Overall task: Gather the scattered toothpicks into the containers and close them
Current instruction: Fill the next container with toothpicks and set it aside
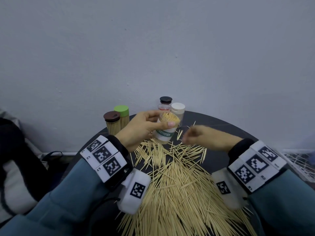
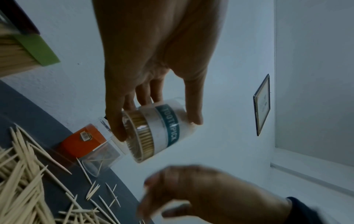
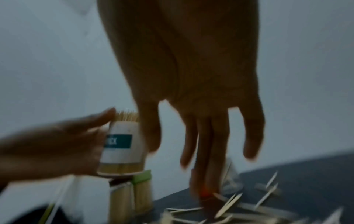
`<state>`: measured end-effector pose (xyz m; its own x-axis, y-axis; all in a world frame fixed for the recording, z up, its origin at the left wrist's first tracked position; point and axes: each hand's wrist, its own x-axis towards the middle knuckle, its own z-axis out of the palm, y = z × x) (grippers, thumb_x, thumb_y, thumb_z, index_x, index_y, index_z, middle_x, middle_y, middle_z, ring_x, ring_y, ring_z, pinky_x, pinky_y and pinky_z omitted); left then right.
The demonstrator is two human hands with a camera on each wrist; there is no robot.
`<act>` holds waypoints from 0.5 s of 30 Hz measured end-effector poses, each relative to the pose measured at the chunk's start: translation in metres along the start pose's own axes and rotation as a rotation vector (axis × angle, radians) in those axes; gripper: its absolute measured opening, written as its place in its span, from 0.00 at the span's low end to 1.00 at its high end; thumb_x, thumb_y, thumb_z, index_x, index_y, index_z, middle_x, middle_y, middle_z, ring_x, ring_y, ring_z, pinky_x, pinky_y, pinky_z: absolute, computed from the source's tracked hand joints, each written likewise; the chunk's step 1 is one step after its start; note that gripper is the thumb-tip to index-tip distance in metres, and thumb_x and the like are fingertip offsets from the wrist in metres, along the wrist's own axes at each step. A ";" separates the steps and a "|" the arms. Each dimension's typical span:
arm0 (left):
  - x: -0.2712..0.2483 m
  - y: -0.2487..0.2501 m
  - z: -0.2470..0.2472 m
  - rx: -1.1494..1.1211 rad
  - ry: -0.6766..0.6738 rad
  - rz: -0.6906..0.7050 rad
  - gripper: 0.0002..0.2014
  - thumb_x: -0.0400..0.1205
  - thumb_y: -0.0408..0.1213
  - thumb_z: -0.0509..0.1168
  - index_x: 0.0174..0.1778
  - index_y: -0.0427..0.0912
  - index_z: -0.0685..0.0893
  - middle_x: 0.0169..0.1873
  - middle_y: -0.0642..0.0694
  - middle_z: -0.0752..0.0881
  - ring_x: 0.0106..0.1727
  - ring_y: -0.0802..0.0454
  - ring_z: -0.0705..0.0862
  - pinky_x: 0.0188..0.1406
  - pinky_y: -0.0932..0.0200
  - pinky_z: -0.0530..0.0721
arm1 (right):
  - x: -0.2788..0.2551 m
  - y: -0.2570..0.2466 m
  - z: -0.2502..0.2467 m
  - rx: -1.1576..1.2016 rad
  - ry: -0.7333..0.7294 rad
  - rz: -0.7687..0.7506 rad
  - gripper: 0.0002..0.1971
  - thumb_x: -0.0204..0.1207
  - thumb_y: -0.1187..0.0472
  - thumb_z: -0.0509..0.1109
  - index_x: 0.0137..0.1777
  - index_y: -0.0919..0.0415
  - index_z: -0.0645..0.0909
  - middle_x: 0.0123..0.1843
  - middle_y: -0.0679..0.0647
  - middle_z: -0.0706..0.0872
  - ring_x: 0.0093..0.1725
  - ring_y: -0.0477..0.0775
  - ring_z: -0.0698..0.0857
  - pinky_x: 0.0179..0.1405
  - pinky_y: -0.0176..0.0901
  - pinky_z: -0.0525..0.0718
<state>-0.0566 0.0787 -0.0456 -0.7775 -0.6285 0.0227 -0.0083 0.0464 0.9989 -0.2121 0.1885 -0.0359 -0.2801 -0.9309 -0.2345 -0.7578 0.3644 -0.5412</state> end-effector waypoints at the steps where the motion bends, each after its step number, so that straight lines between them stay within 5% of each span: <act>1: 0.001 0.000 -0.001 -0.002 0.007 -0.002 0.30 0.63 0.39 0.74 0.63 0.40 0.82 0.57 0.41 0.88 0.55 0.49 0.87 0.59 0.48 0.83 | -0.003 0.002 0.002 -0.232 -0.129 0.069 0.19 0.78 0.48 0.66 0.62 0.60 0.79 0.56 0.48 0.82 0.60 0.48 0.80 0.64 0.44 0.76; 4: 0.002 -0.001 -0.001 -0.007 0.012 -0.009 0.32 0.63 0.39 0.74 0.65 0.39 0.81 0.57 0.42 0.88 0.54 0.50 0.87 0.56 0.51 0.84 | -0.009 0.003 0.010 -0.556 -0.324 0.230 0.30 0.70 0.39 0.71 0.63 0.62 0.79 0.60 0.51 0.84 0.59 0.51 0.81 0.60 0.45 0.80; 6: 0.002 -0.002 0.000 -0.006 0.004 -0.011 0.33 0.62 0.39 0.74 0.66 0.39 0.80 0.57 0.43 0.88 0.55 0.50 0.87 0.56 0.51 0.85 | -0.010 0.003 0.016 -0.623 -0.363 0.273 0.29 0.68 0.37 0.71 0.55 0.62 0.79 0.50 0.50 0.82 0.50 0.50 0.80 0.46 0.40 0.78; 9: 0.002 -0.002 0.000 -0.002 -0.005 -0.008 0.33 0.63 0.39 0.74 0.66 0.39 0.80 0.57 0.42 0.88 0.56 0.49 0.87 0.56 0.52 0.85 | -0.009 0.001 0.021 -0.663 -0.371 0.265 0.23 0.69 0.38 0.72 0.41 0.61 0.77 0.39 0.49 0.78 0.41 0.49 0.76 0.40 0.40 0.74; 15: 0.001 -0.002 0.002 0.020 -0.008 -0.003 0.33 0.63 0.40 0.74 0.66 0.39 0.80 0.56 0.43 0.88 0.54 0.51 0.88 0.50 0.57 0.84 | -0.007 -0.002 0.028 -0.565 -0.353 0.205 0.21 0.72 0.47 0.73 0.56 0.64 0.82 0.33 0.47 0.77 0.38 0.48 0.78 0.35 0.38 0.76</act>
<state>-0.0586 0.0794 -0.0479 -0.7826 -0.6222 0.0196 -0.0227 0.0599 0.9979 -0.1924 0.1946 -0.0554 -0.3148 -0.7454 -0.5877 -0.9274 0.3733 0.0233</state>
